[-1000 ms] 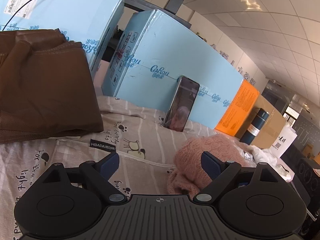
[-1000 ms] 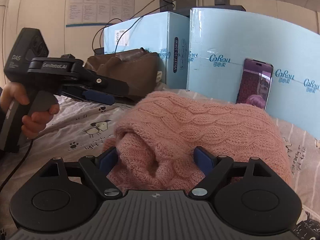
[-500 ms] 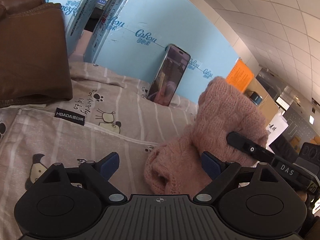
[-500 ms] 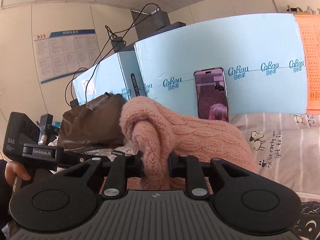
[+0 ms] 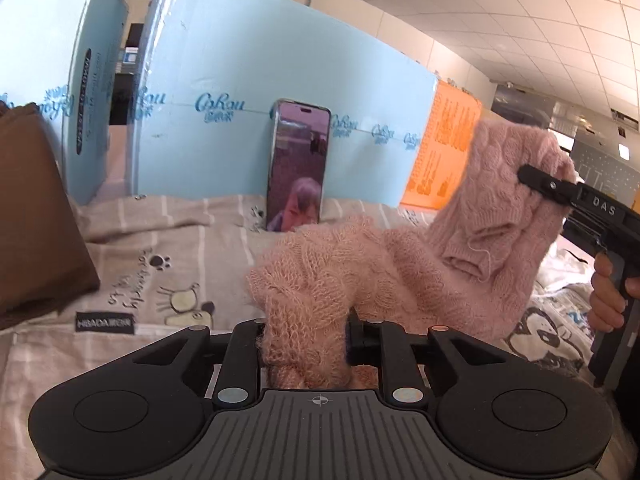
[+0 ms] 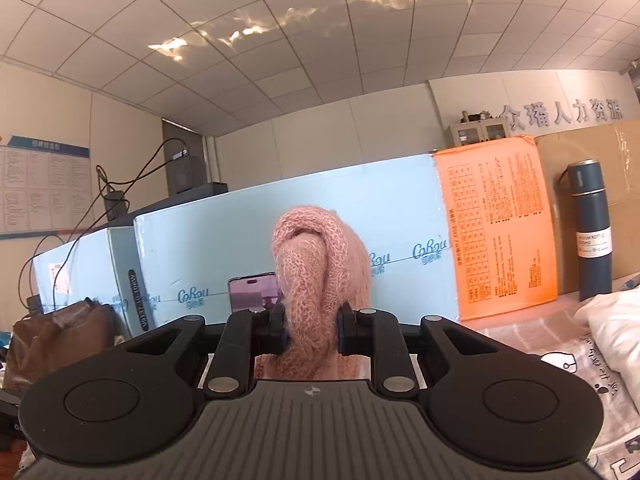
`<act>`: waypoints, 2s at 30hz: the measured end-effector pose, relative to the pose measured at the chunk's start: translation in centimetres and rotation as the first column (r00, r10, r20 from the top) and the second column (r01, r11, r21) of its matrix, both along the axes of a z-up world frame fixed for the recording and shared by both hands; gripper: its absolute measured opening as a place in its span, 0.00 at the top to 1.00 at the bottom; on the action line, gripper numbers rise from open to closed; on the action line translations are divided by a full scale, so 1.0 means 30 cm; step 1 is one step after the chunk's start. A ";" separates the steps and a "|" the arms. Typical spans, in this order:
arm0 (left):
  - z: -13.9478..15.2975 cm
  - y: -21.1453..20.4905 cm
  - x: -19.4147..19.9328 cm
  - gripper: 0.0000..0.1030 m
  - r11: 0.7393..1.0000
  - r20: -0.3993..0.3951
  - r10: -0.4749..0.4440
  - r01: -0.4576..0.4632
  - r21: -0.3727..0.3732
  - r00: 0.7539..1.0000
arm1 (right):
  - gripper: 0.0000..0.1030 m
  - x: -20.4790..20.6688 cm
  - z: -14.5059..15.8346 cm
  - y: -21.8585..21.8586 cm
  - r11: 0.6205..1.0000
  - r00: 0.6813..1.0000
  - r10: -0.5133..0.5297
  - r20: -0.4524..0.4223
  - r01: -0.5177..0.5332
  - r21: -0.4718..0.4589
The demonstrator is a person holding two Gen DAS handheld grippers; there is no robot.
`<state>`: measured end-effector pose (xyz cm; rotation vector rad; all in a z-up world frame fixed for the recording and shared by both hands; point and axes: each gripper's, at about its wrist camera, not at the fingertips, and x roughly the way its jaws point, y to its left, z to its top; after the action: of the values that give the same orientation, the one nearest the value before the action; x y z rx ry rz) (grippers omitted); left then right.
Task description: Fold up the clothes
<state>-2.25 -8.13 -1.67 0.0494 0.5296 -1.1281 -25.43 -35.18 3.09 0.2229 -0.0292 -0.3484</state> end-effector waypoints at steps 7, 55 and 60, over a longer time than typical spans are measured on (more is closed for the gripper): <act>-0.047 0.011 0.065 0.79 0.999 -0.064 0.028 -0.025 0.039 0.998 | 0.82 0.022 -0.093 -0.122 0.987 0.973 -0.058 -0.222 0.090 0.135; 0.040 0.093 0.113 0.78 0.989 0.101 0.142 -0.145 0.017 0.985 | 0.84 -0.130 -0.016 -0.405 0.887 0.921 -0.364 -0.140 0.388 0.250; -0.043 0.048 0.146 0.75 0.975 0.118 0.079 -0.102 0.197 0.990 | 0.84 -0.101 -0.121 -0.457 0.838 0.887 -0.368 -0.278 0.446 0.315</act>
<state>2.13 -6.70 -2.95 0.2608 0.5415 -0.9734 -28.47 -48.88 -0.54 0.5607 0.2017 -0.8093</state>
